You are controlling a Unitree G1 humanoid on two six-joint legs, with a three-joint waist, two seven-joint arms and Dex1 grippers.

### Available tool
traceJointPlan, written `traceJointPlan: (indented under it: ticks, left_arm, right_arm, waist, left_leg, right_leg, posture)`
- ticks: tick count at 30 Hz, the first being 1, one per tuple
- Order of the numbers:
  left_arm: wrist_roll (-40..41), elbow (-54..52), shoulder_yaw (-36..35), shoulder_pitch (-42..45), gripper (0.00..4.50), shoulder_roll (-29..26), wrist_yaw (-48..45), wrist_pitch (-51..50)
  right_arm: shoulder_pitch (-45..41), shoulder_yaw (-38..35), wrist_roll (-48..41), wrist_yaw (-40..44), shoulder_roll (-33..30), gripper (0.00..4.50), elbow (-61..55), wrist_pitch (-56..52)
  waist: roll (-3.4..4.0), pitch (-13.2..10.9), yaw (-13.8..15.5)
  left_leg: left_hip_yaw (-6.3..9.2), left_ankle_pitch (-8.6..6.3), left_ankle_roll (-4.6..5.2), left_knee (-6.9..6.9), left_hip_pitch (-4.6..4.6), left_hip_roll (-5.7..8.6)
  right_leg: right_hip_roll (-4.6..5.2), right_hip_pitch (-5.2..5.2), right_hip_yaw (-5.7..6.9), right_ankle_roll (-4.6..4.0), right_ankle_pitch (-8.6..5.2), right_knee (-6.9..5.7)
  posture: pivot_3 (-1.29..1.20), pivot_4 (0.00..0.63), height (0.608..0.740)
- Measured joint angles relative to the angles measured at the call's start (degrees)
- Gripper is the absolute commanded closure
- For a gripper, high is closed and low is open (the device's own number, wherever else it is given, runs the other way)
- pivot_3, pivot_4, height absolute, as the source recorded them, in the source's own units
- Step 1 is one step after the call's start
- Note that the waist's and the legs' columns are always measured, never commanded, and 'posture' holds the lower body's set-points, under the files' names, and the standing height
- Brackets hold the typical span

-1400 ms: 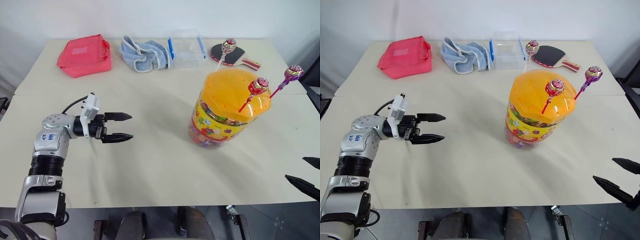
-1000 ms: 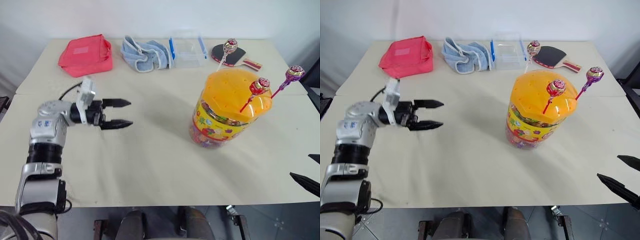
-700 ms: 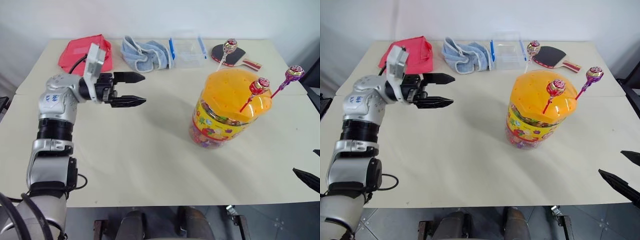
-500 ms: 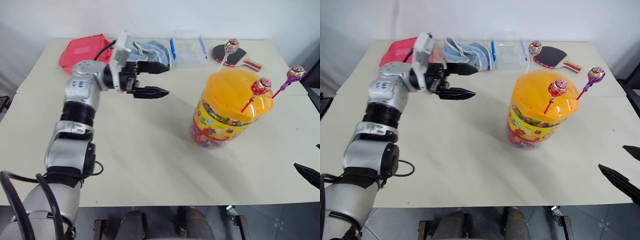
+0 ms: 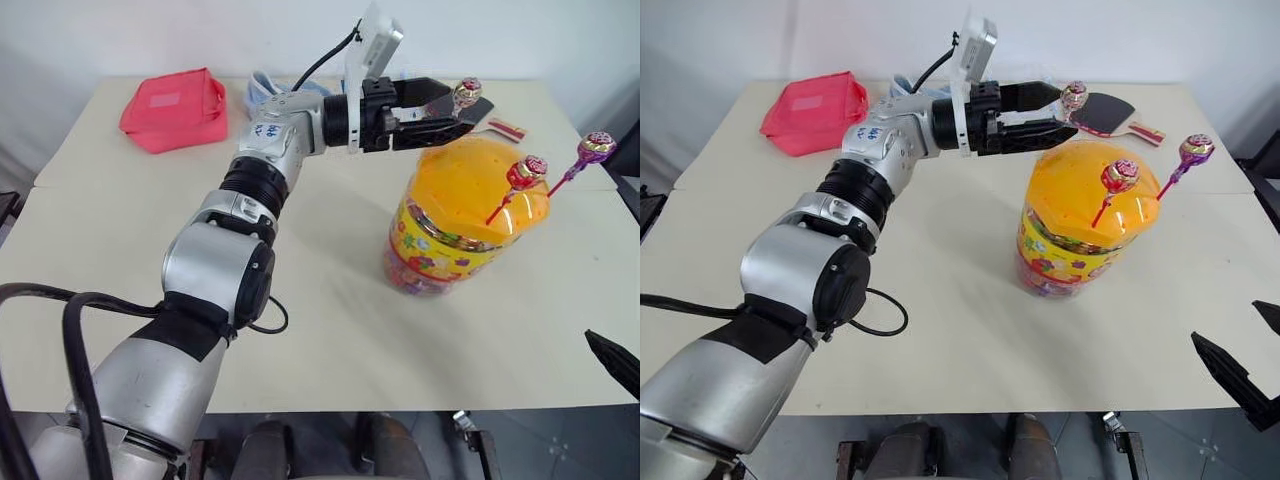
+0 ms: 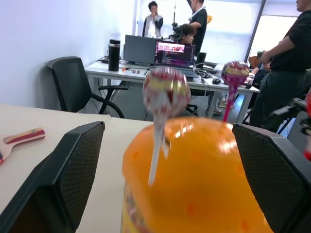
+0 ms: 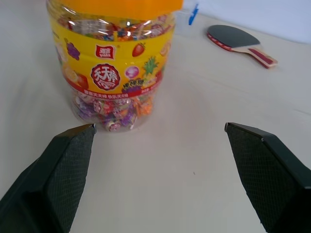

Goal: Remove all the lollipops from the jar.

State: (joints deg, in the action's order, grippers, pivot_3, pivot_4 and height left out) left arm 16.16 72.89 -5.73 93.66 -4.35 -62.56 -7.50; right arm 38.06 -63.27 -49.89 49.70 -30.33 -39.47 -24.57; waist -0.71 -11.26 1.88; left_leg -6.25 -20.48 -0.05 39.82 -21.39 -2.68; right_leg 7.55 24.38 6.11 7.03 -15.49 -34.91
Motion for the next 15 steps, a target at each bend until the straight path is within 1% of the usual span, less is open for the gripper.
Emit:
traceJointPlan:
  ticks: [4,7,8,9,10,15]
  left_arm:
    - [-1.88,1.60,-0.06,0.69,0.00,1.89,2.59,0.03]
    - [-3.80,2.35,0.17,0.74,0.58,2.28,3.42,-0.02]
    - [-4.45,2.35,0.19,0.81,0.84,2.30,3.16,0.01]
    - [-4.91,2.35,0.19,0.94,1.21,2.38,2.96,0.02]
    - [-5.33,2.35,0.21,1.08,1.45,2.45,2.80,0.02]
    - [-7.53,2.35,0.61,2.13,3.02,2.78,1.98,-0.35]
  right_arm:
    - [1.14,-0.01,-0.96,-1.27,1.11,0.04,-1.31,1.39]
    - [1.80,-0.03,-1.72,-2.32,1.70,0.00,-2.29,2.38]
    - [2.01,-0.05,-2.28,-2.85,1.76,0.00,-2.72,2.77]
    - [2.18,-0.10,-2.72,-3.16,1.77,0.00,-3.09,3.23]
    - [2.31,-0.22,-3.18,-3.44,1.76,0.00,-3.36,3.44]
    - [2.73,-0.22,-5.44,-4.87,1.27,0.00,-3.40,4.39]
  waist:
    - [0.00,0.00,-0.22]
    - [0.00,0.00,-0.25]
    - [0.00,0.00,-0.25]
    - [0.00,0.00,-0.24]
    - [0.00,0.00,-0.20]
    - [0.00,0.00,-0.14]
  left_leg:
    - [0.01,-0.01,0.01,0.01,0.00,0.00]
    - [0.01,-0.01,0.02,0.01,0.00,0.01]
    - [0.01,-0.01,0.02,0.01,0.00,0.01]
    - [0.01,-0.01,0.02,0.01,0.00,0.01]
    - [0.01,-0.01,0.02,0.01,-0.01,0.01]
    - [0.00,-0.03,0.04,0.03,-0.01,0.01]
  right_leg:
    - [0.00,0.00,0.00,0.00,0.00,0.00]
    - [0.00,0.00,0.00,0.00,0.00,-0.01]
    - [0.00,0.00,0.00,0.00,0.00,-0.01]
    - [0.00,0.00,-0.01,0.00,0.00,-0.01]
    - [0.00,0.00,0.00,0.00,0.00,0.00]
    - [0.00,0.00,0.00,0.00,0.00,0.00]
  posture:
    - [0.00,0.150,0.740]
    - [0.00,0.150,0.740]
    - [0.00,0.150,0.740]
    - [0.00,0.150,0.740]
    - [0.00,0.150,0.740]
    - [0.00,0.150,0.740]
